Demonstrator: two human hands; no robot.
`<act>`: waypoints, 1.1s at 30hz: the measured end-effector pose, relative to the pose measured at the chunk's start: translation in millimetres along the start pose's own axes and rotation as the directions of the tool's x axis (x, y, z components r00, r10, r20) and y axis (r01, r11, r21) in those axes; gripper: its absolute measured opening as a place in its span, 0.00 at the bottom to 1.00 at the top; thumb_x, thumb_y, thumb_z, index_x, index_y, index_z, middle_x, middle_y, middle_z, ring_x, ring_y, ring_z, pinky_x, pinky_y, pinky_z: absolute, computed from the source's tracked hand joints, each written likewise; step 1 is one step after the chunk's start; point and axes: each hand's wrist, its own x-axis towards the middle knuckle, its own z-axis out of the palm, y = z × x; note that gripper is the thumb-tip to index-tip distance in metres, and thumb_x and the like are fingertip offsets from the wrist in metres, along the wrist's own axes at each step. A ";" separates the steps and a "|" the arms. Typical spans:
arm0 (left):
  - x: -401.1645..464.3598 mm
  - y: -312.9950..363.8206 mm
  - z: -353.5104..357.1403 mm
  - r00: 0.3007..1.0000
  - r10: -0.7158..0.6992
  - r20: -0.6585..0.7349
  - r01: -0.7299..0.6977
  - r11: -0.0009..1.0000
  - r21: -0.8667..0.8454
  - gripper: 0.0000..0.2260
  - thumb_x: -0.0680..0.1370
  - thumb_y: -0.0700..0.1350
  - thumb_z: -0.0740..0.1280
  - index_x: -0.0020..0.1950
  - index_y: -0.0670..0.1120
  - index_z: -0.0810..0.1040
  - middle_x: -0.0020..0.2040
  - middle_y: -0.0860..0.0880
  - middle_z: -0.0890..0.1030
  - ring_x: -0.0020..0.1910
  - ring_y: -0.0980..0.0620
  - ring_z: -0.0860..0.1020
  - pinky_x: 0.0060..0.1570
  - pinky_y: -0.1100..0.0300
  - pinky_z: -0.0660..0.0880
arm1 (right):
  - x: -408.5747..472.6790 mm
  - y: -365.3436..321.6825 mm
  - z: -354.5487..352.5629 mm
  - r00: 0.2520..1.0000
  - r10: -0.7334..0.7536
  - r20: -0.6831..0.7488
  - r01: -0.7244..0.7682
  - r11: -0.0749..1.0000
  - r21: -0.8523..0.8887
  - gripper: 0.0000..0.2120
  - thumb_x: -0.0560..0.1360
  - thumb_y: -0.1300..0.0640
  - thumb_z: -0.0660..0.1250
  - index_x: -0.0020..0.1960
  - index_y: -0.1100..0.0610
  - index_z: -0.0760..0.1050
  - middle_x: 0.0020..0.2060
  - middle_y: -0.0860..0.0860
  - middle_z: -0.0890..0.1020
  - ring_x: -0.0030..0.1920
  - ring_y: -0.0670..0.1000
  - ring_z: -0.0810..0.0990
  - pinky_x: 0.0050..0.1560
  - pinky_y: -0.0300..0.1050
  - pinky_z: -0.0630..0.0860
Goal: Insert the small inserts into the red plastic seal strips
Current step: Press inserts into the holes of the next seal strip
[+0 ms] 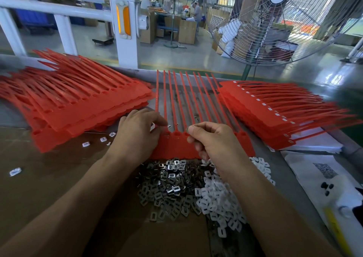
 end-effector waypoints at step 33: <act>-11.1 23.0 1.7 0.991 0.134 -0.012 -0.127 0.901 -0.415 0.04 0.77 0.43 0.74 0.48 0.52 0.85 0.43 0.57 0.83 0.42 0.58 0.78 0.41 0.73 0.69 | 6.5 4.7 0.4 0.994 0.035 0.102 -0.058 0.971 0.232 0.05 0.80 0.56 0.72 0.48 0.58 0.83 0.34 0.50 0.81 0.29 0.45 0.72 0.25 0.37 0.67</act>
